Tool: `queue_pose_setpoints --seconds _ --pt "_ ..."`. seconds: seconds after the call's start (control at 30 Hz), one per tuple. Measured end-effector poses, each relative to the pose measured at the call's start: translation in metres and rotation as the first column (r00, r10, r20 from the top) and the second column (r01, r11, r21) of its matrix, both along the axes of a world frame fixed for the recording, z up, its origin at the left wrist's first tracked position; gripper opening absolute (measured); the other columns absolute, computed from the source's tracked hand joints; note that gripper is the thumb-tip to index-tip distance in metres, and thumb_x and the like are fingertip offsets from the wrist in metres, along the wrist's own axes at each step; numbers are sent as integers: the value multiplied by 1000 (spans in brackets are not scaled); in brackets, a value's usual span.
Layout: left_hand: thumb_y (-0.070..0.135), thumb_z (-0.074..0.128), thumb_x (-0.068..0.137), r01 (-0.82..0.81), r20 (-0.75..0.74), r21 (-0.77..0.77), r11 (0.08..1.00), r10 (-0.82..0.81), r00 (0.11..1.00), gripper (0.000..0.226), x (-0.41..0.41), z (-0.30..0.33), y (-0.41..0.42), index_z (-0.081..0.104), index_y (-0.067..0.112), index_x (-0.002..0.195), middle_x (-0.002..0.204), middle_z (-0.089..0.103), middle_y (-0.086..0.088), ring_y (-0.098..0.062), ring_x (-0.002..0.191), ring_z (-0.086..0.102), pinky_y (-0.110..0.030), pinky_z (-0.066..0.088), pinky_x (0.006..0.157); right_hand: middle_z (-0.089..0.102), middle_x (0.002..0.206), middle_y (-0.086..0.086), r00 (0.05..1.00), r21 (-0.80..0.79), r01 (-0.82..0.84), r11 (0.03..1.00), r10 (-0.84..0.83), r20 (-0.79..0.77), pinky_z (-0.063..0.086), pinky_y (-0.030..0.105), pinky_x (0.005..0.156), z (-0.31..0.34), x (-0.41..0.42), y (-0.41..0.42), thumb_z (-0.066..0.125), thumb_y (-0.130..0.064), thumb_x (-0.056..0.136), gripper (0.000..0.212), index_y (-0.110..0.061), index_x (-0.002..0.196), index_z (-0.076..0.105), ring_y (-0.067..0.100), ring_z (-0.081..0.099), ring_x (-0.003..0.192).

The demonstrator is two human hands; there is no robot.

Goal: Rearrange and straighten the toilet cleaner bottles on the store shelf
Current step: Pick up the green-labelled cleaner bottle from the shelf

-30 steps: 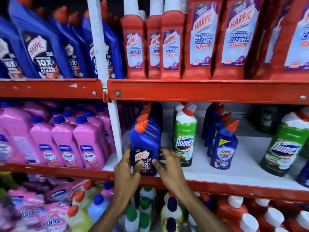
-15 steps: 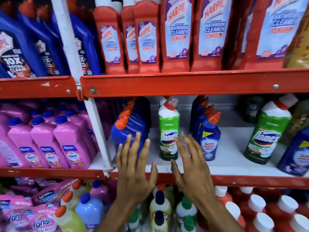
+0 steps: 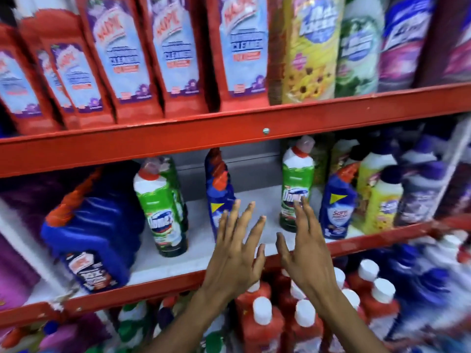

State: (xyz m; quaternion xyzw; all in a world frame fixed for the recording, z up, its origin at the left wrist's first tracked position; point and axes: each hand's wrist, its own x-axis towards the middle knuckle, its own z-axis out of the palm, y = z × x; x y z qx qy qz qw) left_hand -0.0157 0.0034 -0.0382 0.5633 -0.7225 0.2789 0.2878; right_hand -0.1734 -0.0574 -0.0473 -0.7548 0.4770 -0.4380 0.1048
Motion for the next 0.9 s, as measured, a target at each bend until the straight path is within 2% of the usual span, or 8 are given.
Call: queue_pose_setpoints --seconds 0.07,0.13,0.23,0.33,0.43,0.6,0.77,0.9 --pt "24 64 86 44 -86 46 998 -40 996 60 -12 -1 -20 48 12 142 156 45 -14 -36 149 36 -54 34 120 28 165 11 997 96 -36 995 29 71 27 32 118 -1 -7 -13 64 -26 92 78 -7 156 23 26 28 151" --pt "24 61 88 66 -271 148 987 -24 962 63 -21 2 -39 42 13 148 158 41 -8 -27 149 34 -46 34 122 39 158 15 993 113 -54 992 42 107 36 38 116 0 -11 -26 65 -22 90 76 -3 153 27 30 40 144" --pt "21 59 92 105 -517 303 947 71 853 71 -28 11 -72 27 14 155 162 34 -5 -20 149 33 -30 27 123 59 130 13 984 147 -59 987 33 176 53 37 90 5 -11 -40 64 -19 88 63 -7 142 35 30 63 112" --pt "12 62 91 179 -653 381 907 127 746 78 -31 16 -102 19 17 156 158 41 -6 -23 144 42 -36 39 117 64 120 15 979 193 -84 978 45 199 58 45 80 6 -8 -52 58 -20 88 61 -10 142 32 34 68 99" --pt "5 66 89 288 -779 389 875 145 610 71 -32 15 -118 33 20 149 143 58 -12 -29 131 56 -45 52 106 67 120 23 981 225 -73 972 28 194 58 48 78 4 -4 -63 53 -9 90 63 -6 148 29 42 70 98" --pt "-4 69 81 254 -854 278 926 118 507 55 -38 15 -114 54 12 131 123 73 -13 -22 104 71 -45 59 96 72 114 21 969 169 -25 985 -18 246 55 40 77 1 1 -67 49 -10 98 44 -5 141 46 41 70 96" --pt "6 69 86 211 -844 176 962 37 535 50 -44 12 -69 54 21 131 124 73 1 -12 111 71 -36 59 98 74 116 9 954 90 -95 991 65 294 49 25 75 0 -2 -39 51 -14 101 44 -10 144 48 24 71 93" --pt "13 67 91 188 -826 51 981 -64 560 48 -28 12 -16 54 27 135 128 69 13 -1 114 67 -27 57 99 64 119 -14 936 22 -140 990 125 329 40 0 78 9 6 11 55 -20 100 48 -21 147 49 5 62 99"
